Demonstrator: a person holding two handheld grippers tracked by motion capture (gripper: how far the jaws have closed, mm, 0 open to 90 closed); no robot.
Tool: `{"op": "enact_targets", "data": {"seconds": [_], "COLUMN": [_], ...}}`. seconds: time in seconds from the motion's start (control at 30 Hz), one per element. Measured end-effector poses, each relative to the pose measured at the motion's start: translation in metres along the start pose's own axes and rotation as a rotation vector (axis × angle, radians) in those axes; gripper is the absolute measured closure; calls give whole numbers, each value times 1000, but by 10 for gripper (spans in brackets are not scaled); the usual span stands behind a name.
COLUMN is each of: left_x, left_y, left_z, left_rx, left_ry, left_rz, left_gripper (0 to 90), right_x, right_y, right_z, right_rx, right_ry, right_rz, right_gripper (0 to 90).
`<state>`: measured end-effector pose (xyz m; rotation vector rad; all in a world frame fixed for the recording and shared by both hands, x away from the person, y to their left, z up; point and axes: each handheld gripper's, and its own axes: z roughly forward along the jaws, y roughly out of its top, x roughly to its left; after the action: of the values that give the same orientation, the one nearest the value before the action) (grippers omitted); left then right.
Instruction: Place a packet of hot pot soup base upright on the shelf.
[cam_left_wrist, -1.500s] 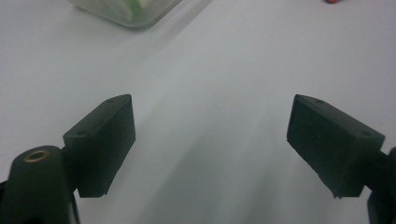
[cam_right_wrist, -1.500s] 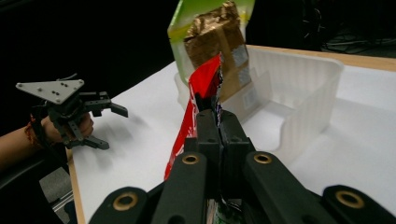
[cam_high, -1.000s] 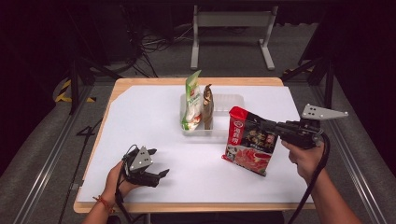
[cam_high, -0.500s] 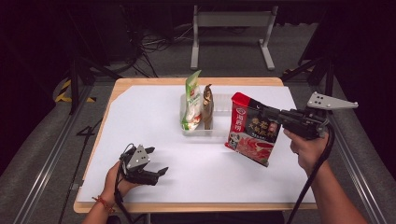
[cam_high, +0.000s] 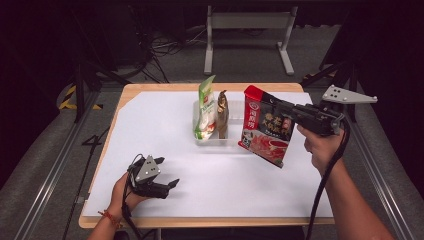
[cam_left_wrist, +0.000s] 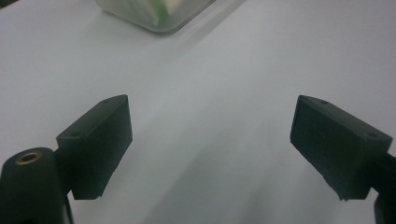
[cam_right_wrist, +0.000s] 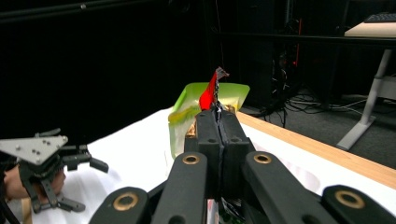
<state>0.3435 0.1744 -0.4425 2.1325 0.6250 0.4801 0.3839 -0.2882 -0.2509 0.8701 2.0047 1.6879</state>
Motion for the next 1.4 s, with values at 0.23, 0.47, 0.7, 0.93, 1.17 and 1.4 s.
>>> {"op": "enact_targets", "data": {"seconds": [0.23, 0.47, 0.7, 0.93, 1.17, 1.4], "left_x": [-1, -1, -1, -2, -2, -3], "left_y": [0, 0, -1, 0, -1, -1], "left_z": [0, 1, 1, 0, 1, 0], "left_rx": [4, 7, 6, 10, 15, 14], "left_ry": [-1, -4, -7, -8, -13, -8], "left_rz": [7, 10, 9, 15, 19, 22], "left_gripper": [136, 136, 136, 136, 136, 136], "right_x": [-2, -5, -9, -12, -19, -25], "right_y": [9, 14, 18, 22, 24, 27], "right_z": [10, 23, 36, 49, 64, 77], "right_rx": [-12, -8, -10, -8, 8, 12], "right_ry": [-21, -45, -75, -97, -123, -140], "right_rz": [-4, -4, 0, -4, 6, 17], "right_gripper": [894, 894, 894, 894, 894, 893]}}
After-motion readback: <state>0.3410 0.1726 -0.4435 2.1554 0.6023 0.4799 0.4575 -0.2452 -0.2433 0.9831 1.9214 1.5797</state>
